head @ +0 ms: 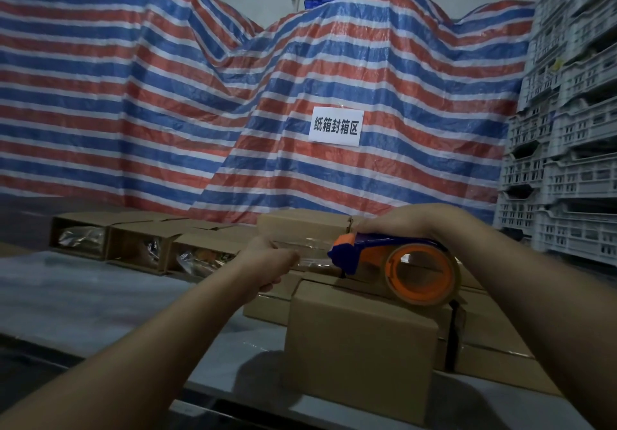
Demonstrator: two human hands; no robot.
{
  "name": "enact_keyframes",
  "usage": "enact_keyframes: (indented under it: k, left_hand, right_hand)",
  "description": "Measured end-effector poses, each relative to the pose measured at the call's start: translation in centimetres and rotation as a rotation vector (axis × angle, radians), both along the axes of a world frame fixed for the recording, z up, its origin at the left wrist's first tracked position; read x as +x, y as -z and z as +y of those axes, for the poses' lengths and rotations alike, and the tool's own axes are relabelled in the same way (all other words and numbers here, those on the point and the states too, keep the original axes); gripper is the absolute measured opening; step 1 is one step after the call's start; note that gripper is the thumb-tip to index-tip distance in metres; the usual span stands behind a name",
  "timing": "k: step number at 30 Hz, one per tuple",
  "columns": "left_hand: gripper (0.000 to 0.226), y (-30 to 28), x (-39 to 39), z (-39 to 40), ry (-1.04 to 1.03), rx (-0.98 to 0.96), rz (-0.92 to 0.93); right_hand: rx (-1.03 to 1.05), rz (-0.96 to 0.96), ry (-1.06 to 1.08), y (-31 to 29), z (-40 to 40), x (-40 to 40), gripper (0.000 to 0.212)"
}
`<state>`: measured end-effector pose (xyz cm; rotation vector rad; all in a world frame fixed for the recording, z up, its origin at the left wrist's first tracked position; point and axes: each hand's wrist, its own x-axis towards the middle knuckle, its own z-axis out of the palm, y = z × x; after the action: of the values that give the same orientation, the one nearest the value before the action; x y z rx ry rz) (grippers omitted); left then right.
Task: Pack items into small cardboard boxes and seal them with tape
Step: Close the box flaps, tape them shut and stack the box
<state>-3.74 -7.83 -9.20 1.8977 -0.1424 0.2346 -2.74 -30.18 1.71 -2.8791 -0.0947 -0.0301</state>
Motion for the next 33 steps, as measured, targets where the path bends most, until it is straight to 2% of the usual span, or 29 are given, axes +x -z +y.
enact_keyframes:
  k: [5,8,10,14,19,23,27,33]
  left_hand:
    - [0.019,0.7,0.4,0.4,-0.026,0.057,-0.001]
    - [0.020,1.3,0.3,0.4,-0.023,0.001,0.023]
    - [0.021,1.9,0.1,0.4,-0.012,-0.102,0.068]
    - [0.018,3.6,-0.2,0.5,0.148,-0.383,0.160]
    - [0.015,4.6,0.2,1.1,0.162,-0.550,0.163]
    - [0.016,5.2,0.1,0.8,0.148,-0.544,0.159]
    - [0.021,6.6,0.5,0.4,0.073,-0.397,0.213]
    - [0.019,7.0,0.3,-0.5,0.213,-0.310,0.378]
  right_hand:
    - [-0.008,0.048,0.020,0.0,0.5,0.7,0.057]
    - [-0.069,0.064,0.043,-0.1,0.9,0.9,0.056]
    - [-0.095,0.073,0.048,-0.2,1.0,1.0,0.057]
    - [-0.106,0.072,0.030,0.1,1.6,1.5,0.055]
    - [-0.110,0.066,0.012,0.1,2.1,1.6,0.053]
    - [-0.099,0.079,0.005,0.1,2.0,1.5,0.055]
    - [-0.128,0.051,0.015,0.2,2.1,1.8,0.055]
    - [-0.085,0.088,-0.001,0.2,1.8,2.3,0.057]
